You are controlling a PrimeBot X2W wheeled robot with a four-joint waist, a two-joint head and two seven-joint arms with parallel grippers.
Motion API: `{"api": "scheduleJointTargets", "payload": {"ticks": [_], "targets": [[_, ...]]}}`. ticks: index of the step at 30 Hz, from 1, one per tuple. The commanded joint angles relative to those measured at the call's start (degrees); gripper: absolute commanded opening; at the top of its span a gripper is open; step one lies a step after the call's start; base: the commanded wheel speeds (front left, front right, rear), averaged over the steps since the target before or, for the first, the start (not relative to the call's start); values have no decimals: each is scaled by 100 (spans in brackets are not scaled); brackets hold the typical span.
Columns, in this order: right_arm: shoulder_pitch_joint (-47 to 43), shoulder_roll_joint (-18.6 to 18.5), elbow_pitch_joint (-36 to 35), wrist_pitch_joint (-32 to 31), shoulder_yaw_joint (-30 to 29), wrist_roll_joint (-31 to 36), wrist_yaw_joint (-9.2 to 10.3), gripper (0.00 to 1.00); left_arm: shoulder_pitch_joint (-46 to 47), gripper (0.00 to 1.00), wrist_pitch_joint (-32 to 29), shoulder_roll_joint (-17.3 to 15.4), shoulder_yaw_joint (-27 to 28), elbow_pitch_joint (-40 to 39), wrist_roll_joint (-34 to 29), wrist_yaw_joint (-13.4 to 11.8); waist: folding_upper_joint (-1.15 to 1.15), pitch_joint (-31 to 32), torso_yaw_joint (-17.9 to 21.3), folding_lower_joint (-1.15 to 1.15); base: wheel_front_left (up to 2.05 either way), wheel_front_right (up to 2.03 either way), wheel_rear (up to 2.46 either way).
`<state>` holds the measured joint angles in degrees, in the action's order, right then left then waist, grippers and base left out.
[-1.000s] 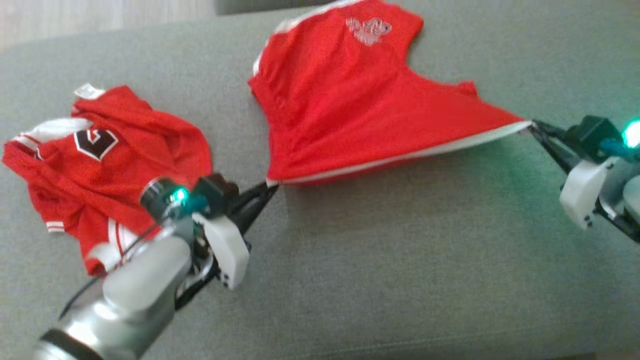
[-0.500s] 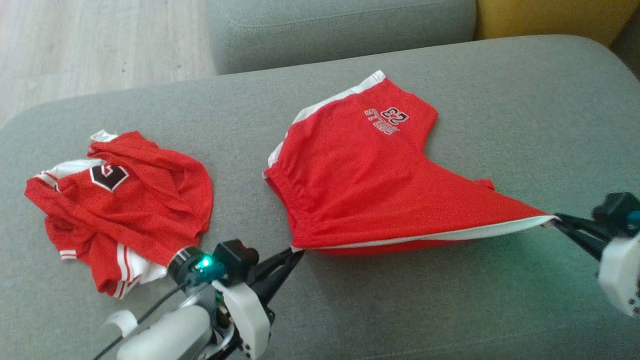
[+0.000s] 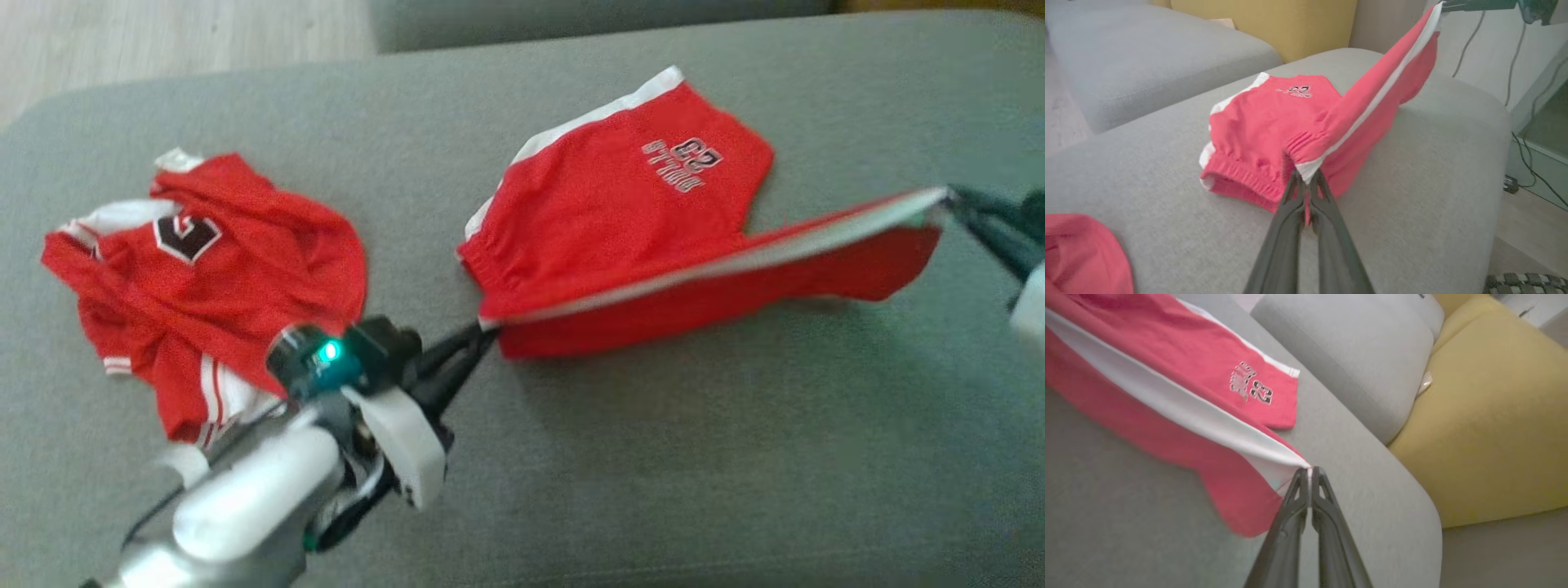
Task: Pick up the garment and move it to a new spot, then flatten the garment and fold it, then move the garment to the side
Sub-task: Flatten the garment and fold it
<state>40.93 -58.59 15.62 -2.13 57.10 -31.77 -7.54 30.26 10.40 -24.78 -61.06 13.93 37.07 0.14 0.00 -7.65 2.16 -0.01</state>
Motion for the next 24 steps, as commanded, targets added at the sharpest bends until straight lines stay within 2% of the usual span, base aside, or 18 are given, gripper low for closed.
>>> {"api": "scheduleJointTargets", "payload": {"ticks": [1,5,12,24], "targets": [[176,-118,-2,-18,-171,128,5,0,422,0,-4,-116,335,-142,34,-46,0,-269,-223,1,0,0,0],[585,-19,97,-109,-160,366,5,0,735,0,-50,-63,390,-121,1,10,0,-581,-470,1,0,0,0],[1448,80,334,-257,230,518,5,0,1268,0,-130,190,408,41,-68,131,0,-1058,-835,1,0,0,0],[3081,246,1032,-423,1419,413,5,0,2095,0,-134,681,427,719,-128,325,0,-1752,-1335,1,0,0,0]]}}
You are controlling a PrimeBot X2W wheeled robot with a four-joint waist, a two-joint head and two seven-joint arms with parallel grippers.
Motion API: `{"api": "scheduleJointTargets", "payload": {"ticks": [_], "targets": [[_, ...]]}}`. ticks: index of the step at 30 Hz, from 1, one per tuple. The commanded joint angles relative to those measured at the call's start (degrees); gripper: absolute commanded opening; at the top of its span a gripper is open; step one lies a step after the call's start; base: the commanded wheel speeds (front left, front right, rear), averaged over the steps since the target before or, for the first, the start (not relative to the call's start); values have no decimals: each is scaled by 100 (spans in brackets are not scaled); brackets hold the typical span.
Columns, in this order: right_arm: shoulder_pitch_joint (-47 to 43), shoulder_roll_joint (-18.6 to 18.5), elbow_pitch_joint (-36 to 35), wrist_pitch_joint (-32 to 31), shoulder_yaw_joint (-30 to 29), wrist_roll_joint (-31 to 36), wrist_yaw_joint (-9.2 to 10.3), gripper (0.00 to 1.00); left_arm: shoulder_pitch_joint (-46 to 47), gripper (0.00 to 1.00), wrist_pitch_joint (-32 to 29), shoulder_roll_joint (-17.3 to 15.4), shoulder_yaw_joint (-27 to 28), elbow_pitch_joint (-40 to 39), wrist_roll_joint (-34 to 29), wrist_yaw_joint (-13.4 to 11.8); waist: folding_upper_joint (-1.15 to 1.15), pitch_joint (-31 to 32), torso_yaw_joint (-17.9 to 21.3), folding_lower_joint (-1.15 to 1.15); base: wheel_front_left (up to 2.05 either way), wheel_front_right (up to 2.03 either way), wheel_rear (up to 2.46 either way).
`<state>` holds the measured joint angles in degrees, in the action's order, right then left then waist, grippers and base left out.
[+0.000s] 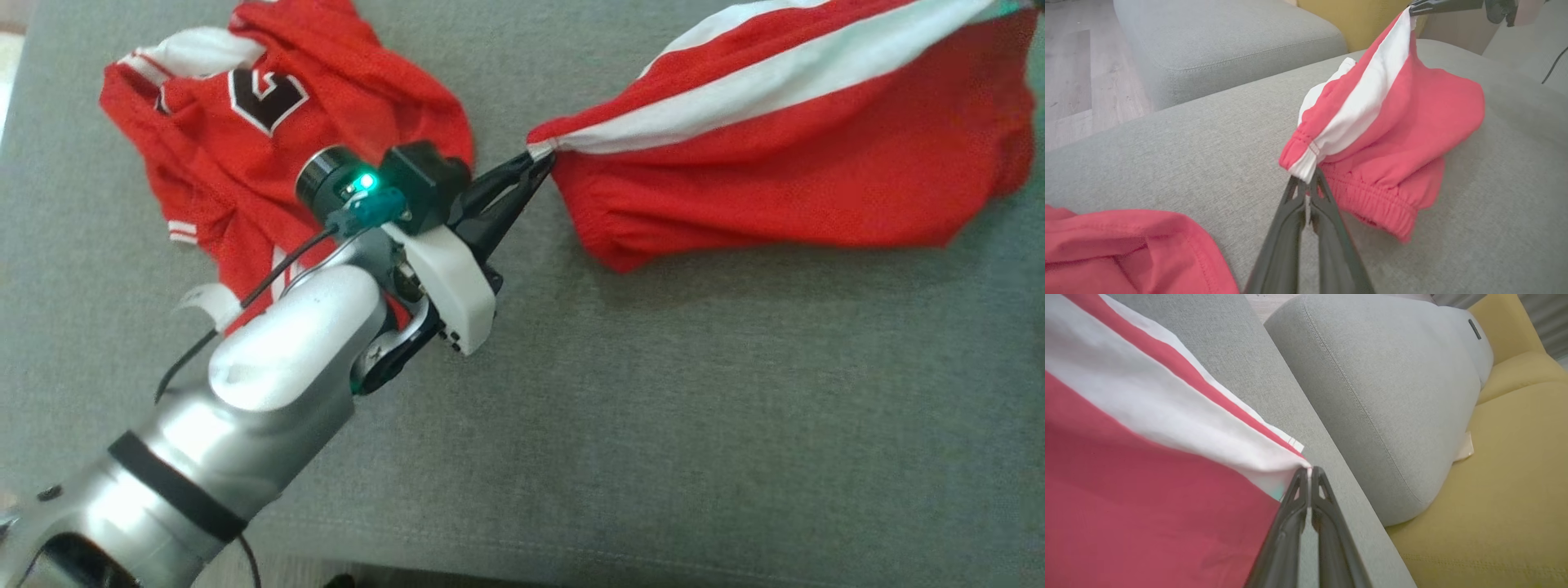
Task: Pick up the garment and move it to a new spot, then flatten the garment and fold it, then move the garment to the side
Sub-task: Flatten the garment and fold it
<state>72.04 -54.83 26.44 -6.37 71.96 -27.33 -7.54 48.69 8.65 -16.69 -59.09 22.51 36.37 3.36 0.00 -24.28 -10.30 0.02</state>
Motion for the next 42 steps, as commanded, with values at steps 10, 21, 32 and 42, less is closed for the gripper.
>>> {"api": "scheduleJointTargets", "payload": {"ticks": [10,21,32,42], "targets": [[440,23,302,-10,134,3,5,0,550,0,223,193,182,317,-67,107,0,-361,-206,-2,0,0,0],[704,167,556,126,139,169,5,0,977,0,396,389,224,735,-120,166,0,-701,-238,-2,0,0,0],[873,516,1210,396,139,-37,5,100,1079,100,453,454,139,1143,-219,145,0,-711,-149,-2,0,0,0],[467,1064,1792,1328,59,-376,5,100,750,100,563,304,283,1485,-102,-8,0,45,256,-2,0,0,0]]}}
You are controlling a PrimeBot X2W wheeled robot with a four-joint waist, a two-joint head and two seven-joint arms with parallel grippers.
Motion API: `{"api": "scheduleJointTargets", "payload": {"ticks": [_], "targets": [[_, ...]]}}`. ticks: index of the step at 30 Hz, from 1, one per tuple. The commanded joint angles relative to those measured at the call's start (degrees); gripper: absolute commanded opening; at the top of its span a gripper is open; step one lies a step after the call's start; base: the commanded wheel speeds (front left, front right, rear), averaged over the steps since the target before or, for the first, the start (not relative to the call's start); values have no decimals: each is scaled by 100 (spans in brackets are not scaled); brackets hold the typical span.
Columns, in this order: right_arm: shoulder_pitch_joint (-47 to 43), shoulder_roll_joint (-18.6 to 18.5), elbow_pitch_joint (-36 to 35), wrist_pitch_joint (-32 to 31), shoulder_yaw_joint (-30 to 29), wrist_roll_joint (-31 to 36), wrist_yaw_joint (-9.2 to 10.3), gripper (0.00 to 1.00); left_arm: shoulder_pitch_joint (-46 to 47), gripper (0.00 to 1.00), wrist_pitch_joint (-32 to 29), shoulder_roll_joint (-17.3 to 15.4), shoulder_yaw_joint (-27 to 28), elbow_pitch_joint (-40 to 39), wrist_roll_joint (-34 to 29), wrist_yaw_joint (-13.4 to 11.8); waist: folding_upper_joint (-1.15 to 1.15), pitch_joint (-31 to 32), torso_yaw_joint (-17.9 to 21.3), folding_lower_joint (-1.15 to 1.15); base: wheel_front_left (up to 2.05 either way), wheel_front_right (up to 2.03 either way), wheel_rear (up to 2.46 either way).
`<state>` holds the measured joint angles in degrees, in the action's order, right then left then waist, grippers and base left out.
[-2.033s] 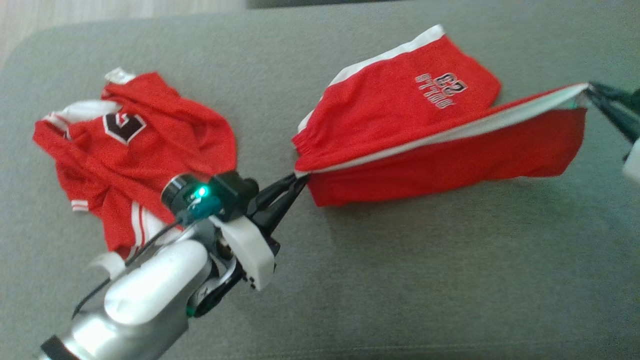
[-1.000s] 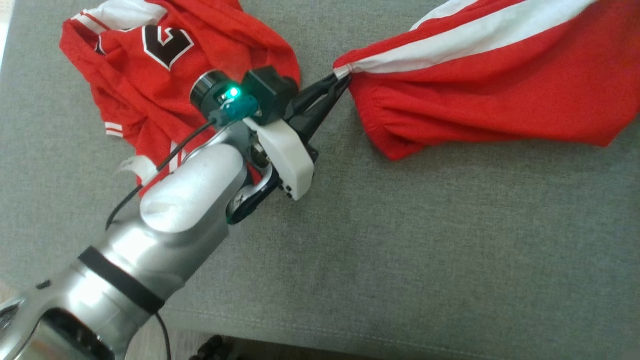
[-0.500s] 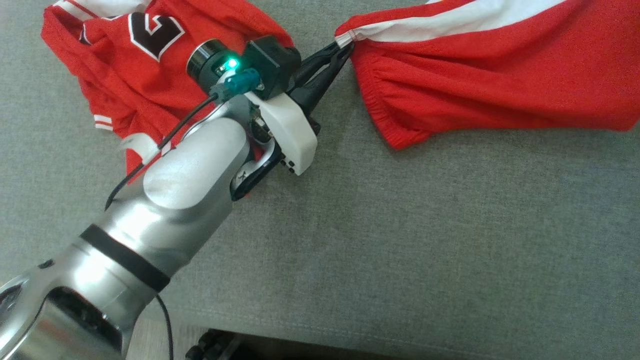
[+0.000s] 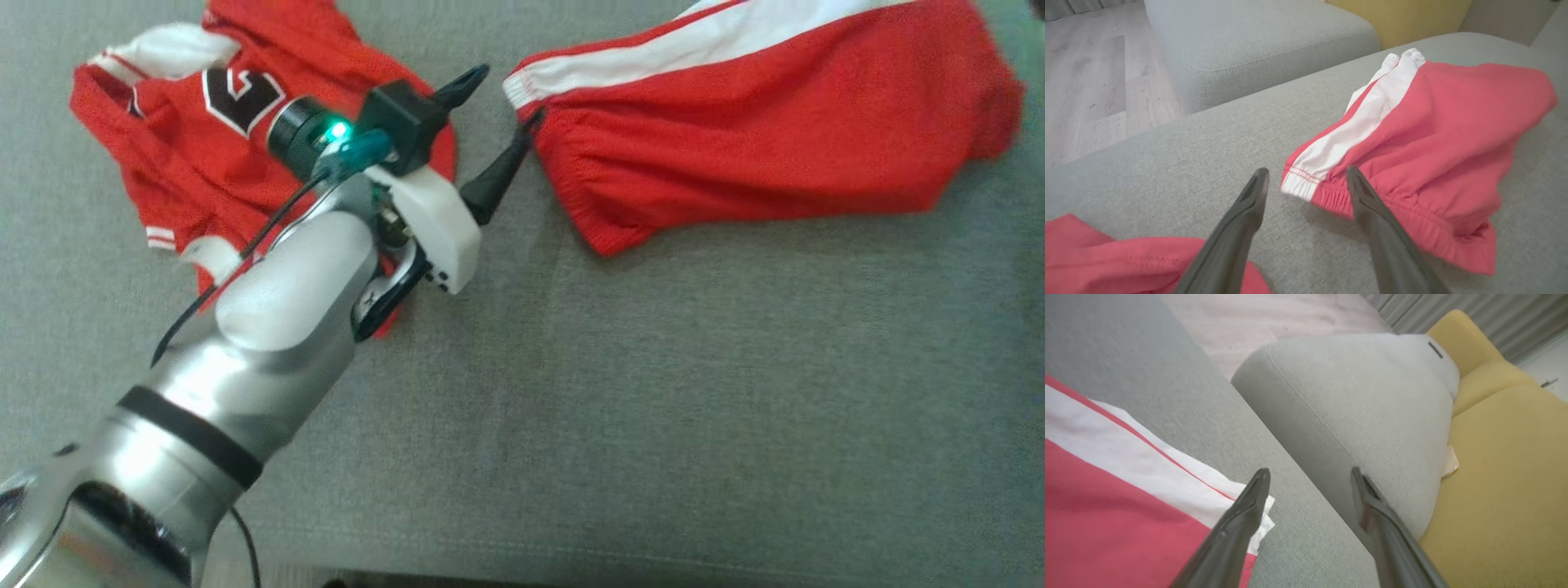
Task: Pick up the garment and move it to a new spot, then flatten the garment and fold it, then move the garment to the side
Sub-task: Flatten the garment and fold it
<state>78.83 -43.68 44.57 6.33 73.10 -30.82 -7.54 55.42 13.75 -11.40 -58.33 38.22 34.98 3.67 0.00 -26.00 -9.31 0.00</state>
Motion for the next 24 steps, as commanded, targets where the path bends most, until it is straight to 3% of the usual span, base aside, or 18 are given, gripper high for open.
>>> {"api": "scheduleJointTargets", "payload": {"ticks": [1,7,14,18,24], "targets": [[-279,25,35,214,-155,-87,5,100,9,100,67,-251,268,-82,87,-69,0,325,210,0,0,0,0],[-901,582,271,766,-1052,-647,5,100,-472,100,119,-350,890,-346,389,-349,0,898,460,0,0,0,0],[-1926,1254,34,862,-2509,-978,5,100,-1440,100,123,-393,1979,-1430,195,-650,0,1460,659,0,0,0,0],[-2783,1693,-280,864,-3529,-804,5,100,-2128,100,124,-343,2539,-1962,-52,-710,0,1735,769,0,0,0,0],[-4142,2397,-829,865,-4878,22,5,100,-3127,100,124,-140,3295,-2513,-429,-639,0,2017,937,0,0,0,0]]}}
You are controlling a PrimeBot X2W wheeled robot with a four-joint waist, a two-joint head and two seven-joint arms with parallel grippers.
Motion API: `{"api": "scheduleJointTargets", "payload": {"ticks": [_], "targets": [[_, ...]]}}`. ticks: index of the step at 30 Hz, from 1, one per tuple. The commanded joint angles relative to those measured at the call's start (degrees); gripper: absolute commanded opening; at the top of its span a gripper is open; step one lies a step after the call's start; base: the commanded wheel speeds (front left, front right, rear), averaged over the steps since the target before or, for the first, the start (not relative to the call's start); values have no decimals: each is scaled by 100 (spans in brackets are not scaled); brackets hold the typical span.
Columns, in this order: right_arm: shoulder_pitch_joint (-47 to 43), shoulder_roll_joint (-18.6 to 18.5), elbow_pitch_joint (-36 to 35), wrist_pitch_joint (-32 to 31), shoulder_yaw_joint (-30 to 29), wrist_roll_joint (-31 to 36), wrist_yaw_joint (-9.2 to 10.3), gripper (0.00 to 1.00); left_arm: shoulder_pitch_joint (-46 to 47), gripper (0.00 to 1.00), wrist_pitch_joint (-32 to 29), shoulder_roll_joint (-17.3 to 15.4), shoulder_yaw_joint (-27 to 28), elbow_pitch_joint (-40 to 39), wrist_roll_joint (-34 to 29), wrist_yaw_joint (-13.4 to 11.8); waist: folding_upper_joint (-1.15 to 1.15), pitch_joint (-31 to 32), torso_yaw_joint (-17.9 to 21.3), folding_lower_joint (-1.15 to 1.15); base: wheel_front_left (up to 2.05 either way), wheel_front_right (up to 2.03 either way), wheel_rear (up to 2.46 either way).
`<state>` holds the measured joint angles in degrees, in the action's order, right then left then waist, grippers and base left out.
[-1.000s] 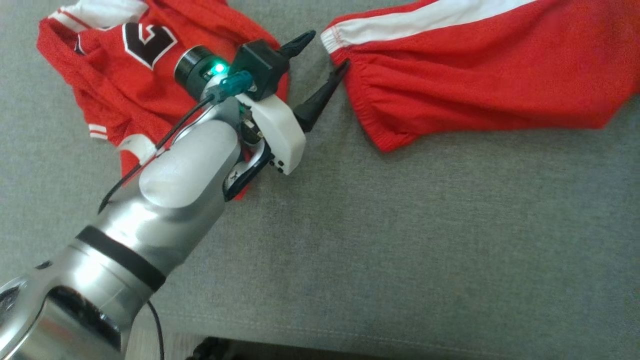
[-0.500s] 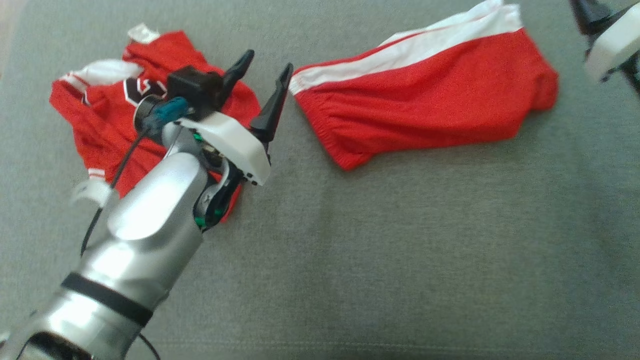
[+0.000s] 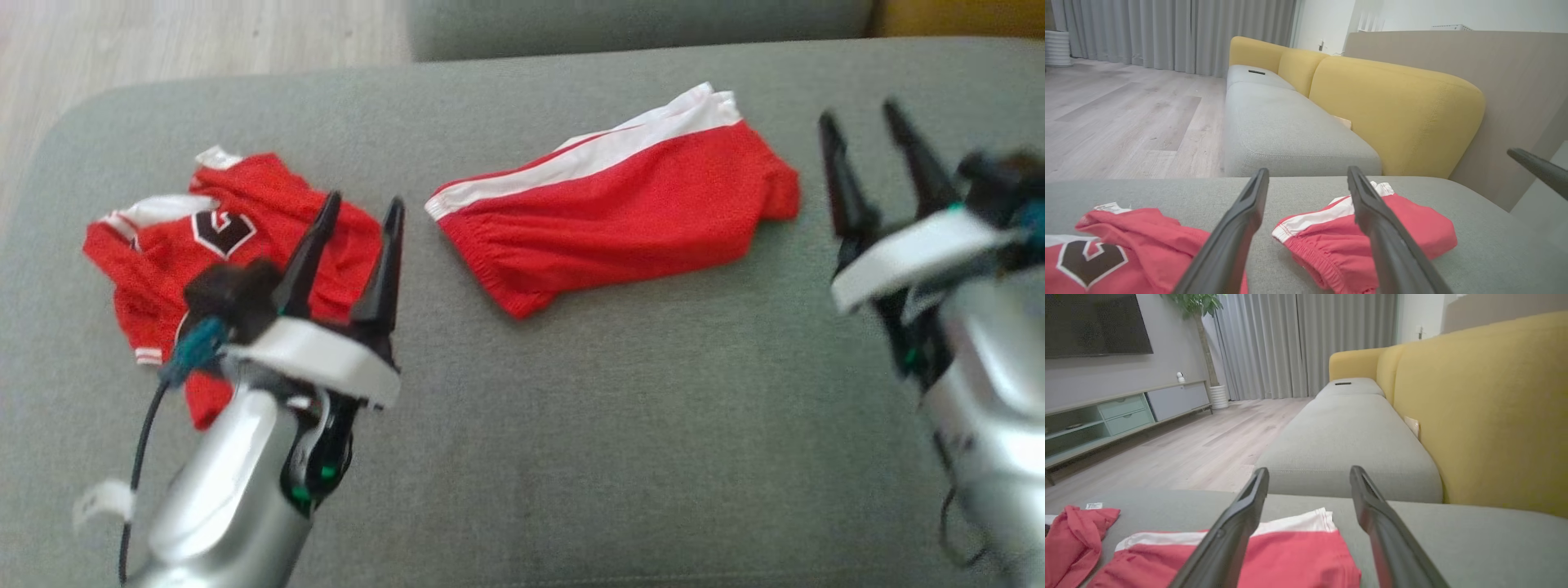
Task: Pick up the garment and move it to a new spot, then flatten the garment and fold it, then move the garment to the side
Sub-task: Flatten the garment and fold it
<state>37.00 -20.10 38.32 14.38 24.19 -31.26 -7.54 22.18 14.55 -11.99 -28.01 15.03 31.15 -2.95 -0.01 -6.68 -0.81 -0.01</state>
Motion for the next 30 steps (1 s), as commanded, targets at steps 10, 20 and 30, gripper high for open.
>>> {"api": "scheduleJointTargets", "payload": {"ticks": [10,20,30], "targets": [[-1696,1383,-1260,62,-1703,1367,5,100,-1014,100,44,490,1383,-596,-593,369,1,267,312,1,0,0,0],[-2304,1708,-1768,-53,-1998,1859,5,100,-1358,100,44,829,1931,-611,-1087,828,1,206,306,1,0,0,0],[-1967,1721,-1628,-750,-2353,1007,5,100,-1079,100,44,903,1794,-514,-1225,990,1,-317,-78,1,0,0,0]]}}
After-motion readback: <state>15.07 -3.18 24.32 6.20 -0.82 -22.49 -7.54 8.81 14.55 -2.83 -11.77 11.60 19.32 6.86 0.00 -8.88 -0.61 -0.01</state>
